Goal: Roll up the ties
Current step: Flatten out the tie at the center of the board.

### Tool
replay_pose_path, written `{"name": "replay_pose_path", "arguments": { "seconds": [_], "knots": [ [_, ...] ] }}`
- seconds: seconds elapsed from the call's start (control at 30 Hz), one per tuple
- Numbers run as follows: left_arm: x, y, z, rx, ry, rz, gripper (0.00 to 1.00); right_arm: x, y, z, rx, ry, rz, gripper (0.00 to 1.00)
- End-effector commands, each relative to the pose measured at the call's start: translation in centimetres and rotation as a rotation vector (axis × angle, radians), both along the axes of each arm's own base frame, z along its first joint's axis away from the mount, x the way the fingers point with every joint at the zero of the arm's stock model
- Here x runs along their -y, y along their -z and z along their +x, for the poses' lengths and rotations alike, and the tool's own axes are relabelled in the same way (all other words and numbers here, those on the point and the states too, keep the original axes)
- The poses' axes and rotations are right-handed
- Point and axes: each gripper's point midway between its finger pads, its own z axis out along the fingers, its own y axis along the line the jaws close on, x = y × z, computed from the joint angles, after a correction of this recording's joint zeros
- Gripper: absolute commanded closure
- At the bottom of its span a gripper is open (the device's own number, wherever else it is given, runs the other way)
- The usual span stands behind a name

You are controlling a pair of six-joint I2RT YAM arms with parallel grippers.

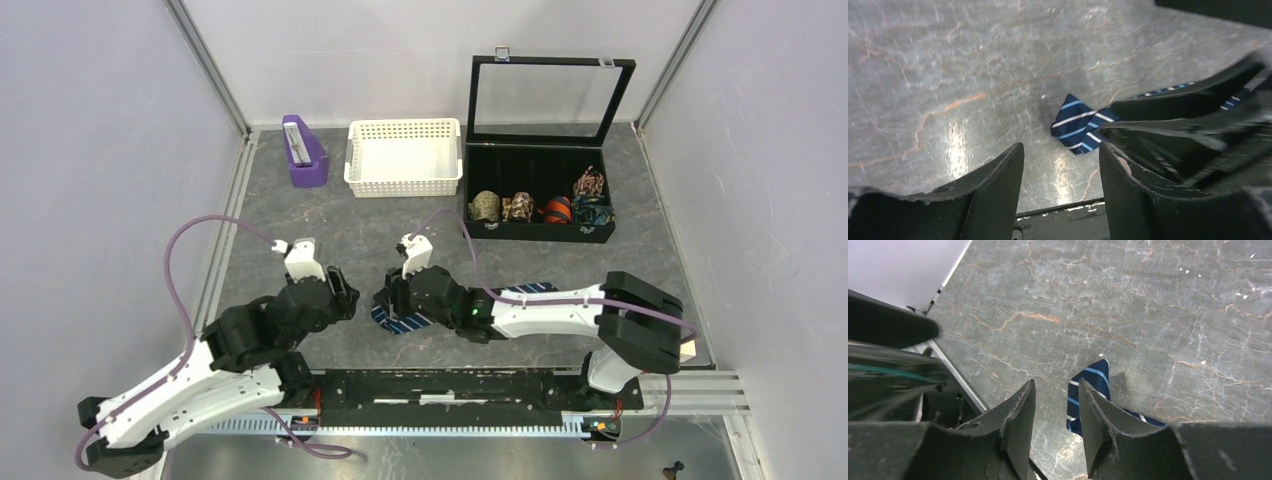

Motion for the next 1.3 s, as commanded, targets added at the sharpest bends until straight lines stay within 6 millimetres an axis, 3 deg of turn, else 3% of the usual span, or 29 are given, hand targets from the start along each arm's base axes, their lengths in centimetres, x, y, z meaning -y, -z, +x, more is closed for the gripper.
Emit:
{"name": "replay_pose_path", "arguments": {
  "seconds": [0.0, 0.13, 0.2, 0.3, 0.53, 1.03, 1.27],
  "knots": [
    [1.1, 4.5, -0.3, -0.126, -0.094, -0.052, 0.38, 1.5, -1.4, 0.6, 0.05, 0.024, 0.032, 0.58],
    [3.4, 8.0, -0.4, -0.196, -0.077, -0.096, 0.41, 2.0, -0.4, 0.8, 0.044, 0.013, 0.027, 0.58],
    [4.3, 8.8, -0.2, -0.202, -0.065, -0.111, 0.41, 2.2, -0.1, 1.3, 0.048, 0.007, 0.013, 0.52],
    [4.7, 9.3, 0.0, -0.203, -0.063, -0.114, 0.42, 2.5, 0.8, 2.7, 0.027, -0.007, -0.029, 0.33],
    [6.1, 10.4, -0.3, -0.238, -0.02, -0.139, 0.44, 2.8, 3.6, 5.2, -0.083, -0.072, -0.088, 0.28],
    [7.2, 13.5, -1.3, -0.287, 0.057, -0.143, 0.49, 1.7, 8.2, 4.7, -0.249, -0.207, -0.085, 0.54],
    [7.5, 14.0, -1.9, -0.313, 0.072, -0.155, 0.5, 2.2, 8.5, 4.6, -0.266, -0.205, -0.077, 0.68]
  ]
}}
